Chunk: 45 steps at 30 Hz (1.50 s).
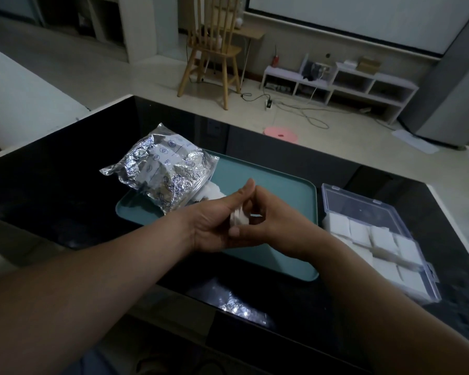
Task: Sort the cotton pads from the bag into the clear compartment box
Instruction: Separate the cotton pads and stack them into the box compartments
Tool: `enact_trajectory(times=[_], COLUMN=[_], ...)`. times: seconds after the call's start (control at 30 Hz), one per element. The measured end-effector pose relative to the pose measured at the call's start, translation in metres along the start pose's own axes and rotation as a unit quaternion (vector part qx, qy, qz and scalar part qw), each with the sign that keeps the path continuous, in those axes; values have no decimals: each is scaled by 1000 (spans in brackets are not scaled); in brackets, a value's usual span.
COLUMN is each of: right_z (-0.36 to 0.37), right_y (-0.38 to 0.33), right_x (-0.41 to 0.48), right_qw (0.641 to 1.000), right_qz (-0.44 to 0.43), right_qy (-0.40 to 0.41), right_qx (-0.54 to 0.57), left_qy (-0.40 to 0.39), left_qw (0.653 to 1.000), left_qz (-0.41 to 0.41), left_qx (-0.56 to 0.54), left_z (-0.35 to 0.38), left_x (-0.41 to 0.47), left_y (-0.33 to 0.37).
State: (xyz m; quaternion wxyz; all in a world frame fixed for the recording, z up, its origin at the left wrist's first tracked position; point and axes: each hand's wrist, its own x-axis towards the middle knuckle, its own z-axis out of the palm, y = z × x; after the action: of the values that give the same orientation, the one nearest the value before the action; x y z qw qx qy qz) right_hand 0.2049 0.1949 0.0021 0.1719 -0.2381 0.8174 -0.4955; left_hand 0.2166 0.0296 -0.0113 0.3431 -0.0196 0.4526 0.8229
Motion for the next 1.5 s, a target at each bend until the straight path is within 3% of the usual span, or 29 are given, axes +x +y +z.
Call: enact_trajectory(times=[0.1, 0.17, 0.27, 0.33, 0.53, 0.73, 1.27, 1.4, 1.5], right_z=[2, 0, -5, -9, 23, 28, -8, -14, -18], right_y=[0, -1, 3, 10, 29, 26, 30, 23, 15], right_x=[3, 6, 18, 29, 48, 52, 8, 5, 2], right_qw=[997, 995, 985, 968, 930, 912, 914, 930, 942], right_qz=[-8, 3, 38, 77, 97, 66, 61, 1, 19], right_qy=[21, 41, 160, 210, 78, 39, 6, 108, 173], right_qx=[-68, -91, -46, -111, -346, -404, -400, -351, -288], left_qy=[15, 72, 175, 224, 253, 264, 275, 283, 283], left_qw=[1000, 996, 974, 959, 951, 950, 956, 952, 947], left_qz=[14, 43, 107, 138, 145, 134, 99, 118, 149], left_qx=[-15, -43, -96, -103, -106, -99, -3, -15, -29], left_z=[-3, -8, -19, -27, -31, -36, -21, -16, -11], left_x=[2, 5, 8, 9, 10, 11, 19, 18, 17], left_y=[-1, 2, 13, 20, 23, 25, 10, 14, 18])
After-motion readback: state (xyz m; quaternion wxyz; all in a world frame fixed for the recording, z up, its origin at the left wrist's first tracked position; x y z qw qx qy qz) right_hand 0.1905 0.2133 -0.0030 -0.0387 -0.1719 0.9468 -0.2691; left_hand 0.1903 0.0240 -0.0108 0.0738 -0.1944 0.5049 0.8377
